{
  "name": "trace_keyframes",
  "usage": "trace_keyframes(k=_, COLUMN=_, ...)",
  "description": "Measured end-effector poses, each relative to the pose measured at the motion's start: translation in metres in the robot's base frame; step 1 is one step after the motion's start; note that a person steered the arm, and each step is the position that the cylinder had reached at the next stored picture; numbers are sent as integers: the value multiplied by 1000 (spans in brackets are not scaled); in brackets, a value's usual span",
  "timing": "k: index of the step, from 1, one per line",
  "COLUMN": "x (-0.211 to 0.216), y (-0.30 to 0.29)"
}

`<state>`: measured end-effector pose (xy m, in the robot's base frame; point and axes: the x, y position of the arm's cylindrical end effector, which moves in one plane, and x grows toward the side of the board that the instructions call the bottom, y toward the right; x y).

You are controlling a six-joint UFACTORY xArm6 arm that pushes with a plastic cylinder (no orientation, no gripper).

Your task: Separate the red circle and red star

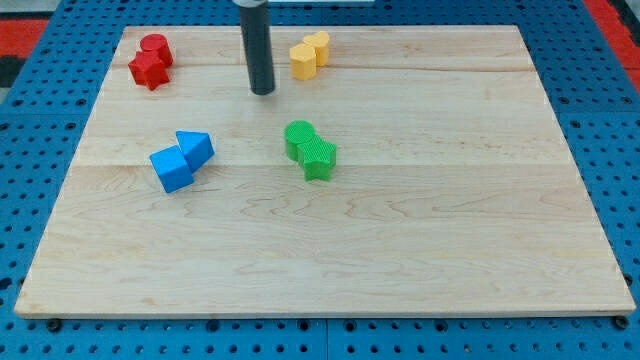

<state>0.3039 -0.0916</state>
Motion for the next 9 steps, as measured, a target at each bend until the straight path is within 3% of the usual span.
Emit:
trace_keyframes(k=3, x=-90, y=-96)
trace_keyframes(k=4, x=-92, y=-115)
trace_keyframes(k=6, x=-35, y=-134)
trace_keyframes(k=8, x=-45, y=-133)
trace_keyframes(k=9, x=-27, y=-142)
